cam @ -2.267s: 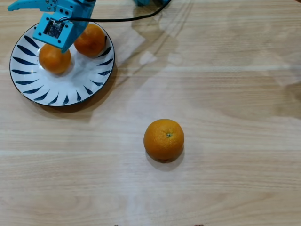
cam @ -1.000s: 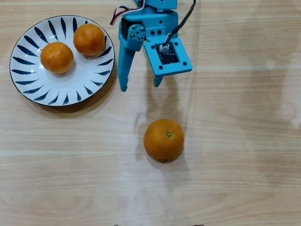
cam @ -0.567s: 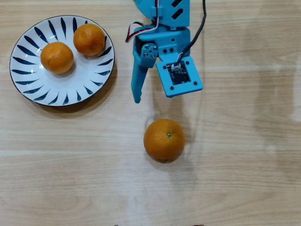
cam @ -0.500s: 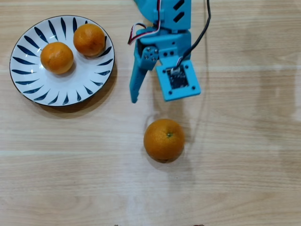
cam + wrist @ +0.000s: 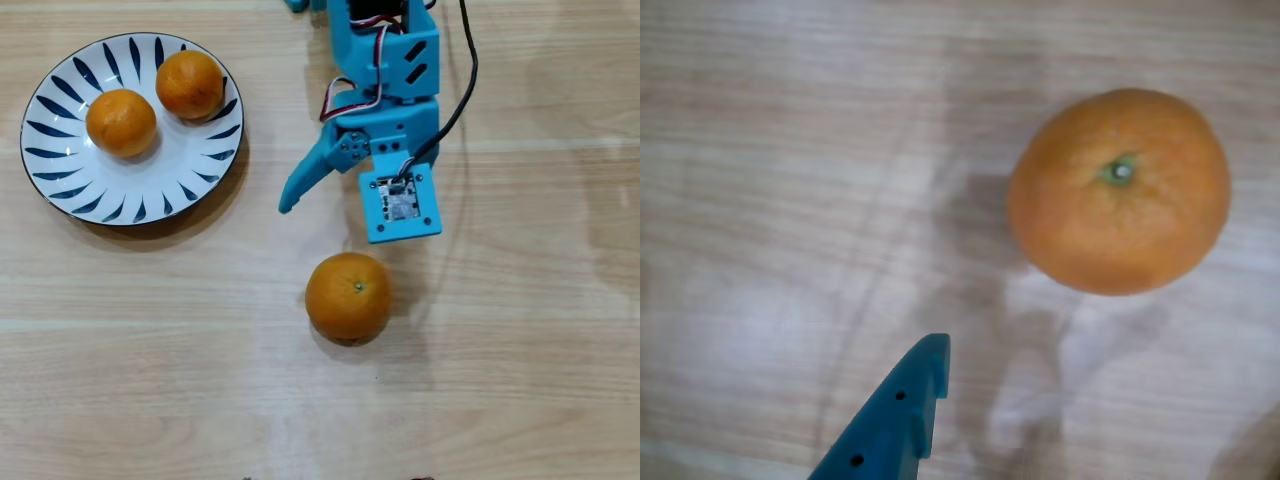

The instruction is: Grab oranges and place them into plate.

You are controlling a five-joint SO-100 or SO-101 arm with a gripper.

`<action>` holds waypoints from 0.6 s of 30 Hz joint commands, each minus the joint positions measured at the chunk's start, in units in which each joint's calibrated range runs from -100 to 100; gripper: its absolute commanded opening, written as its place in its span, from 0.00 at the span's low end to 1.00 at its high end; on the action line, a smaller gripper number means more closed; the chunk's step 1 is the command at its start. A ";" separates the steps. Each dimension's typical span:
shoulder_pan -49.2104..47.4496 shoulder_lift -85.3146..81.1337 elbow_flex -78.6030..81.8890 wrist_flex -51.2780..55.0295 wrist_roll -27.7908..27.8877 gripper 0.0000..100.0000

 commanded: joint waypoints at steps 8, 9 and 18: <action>-2.43 6.96 -0.93 -10.05 -1.90 0.47; -2.34 7.55 -0.84 -10.57 -1.74 0.47; -0.33 12.54 -0.75 -15.64 -1.38 0.47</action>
